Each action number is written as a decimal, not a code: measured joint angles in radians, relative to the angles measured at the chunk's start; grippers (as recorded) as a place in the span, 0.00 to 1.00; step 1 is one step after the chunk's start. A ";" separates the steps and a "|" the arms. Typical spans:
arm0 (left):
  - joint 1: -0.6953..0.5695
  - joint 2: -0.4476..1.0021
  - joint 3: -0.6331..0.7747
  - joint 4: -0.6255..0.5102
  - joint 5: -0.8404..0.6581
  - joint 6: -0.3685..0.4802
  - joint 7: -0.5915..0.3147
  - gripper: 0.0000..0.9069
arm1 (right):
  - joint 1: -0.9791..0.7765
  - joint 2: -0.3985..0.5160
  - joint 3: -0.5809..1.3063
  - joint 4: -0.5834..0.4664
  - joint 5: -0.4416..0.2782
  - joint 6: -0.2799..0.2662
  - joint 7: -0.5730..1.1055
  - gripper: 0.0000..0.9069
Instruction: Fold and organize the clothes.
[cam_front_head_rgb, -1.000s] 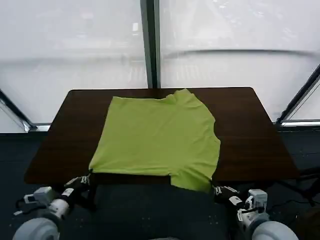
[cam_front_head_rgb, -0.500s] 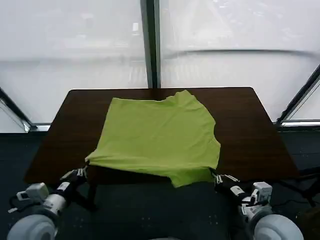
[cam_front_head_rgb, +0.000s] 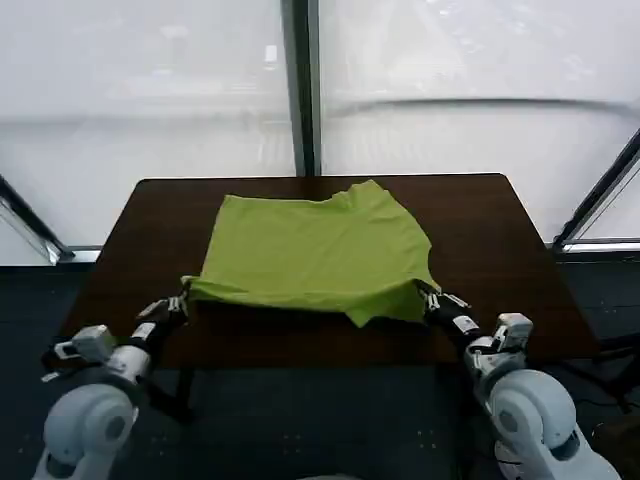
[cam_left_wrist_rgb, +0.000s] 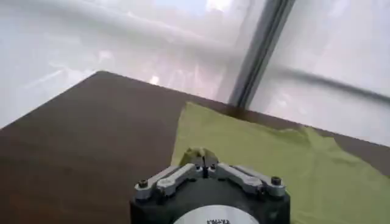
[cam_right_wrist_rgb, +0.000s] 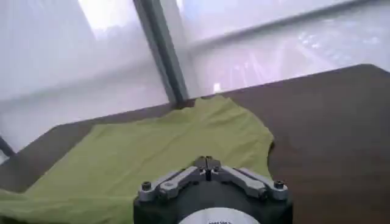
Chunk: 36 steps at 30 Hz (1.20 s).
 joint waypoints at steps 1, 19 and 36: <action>-0.010 0.001 0.005 0.009 0.001 -0.003 0.002 0.00 | 0.022 0.004 -0.009 -0.022 -0.012 0.010 -0.005 0.00; -0.179 0.020 0.077 0.211 0.042 -0.036 0.040 0.00 | 0.274 0.092 -0.146 -0.336 -0.129 0.139 -0.051 0.00; -0.293 0.043 0.126 0.354 0.063 -0.046 0.055 0.00 | 0.349 0.148 -0.155 -0.471 -0.163 0.155 -0.055 0.00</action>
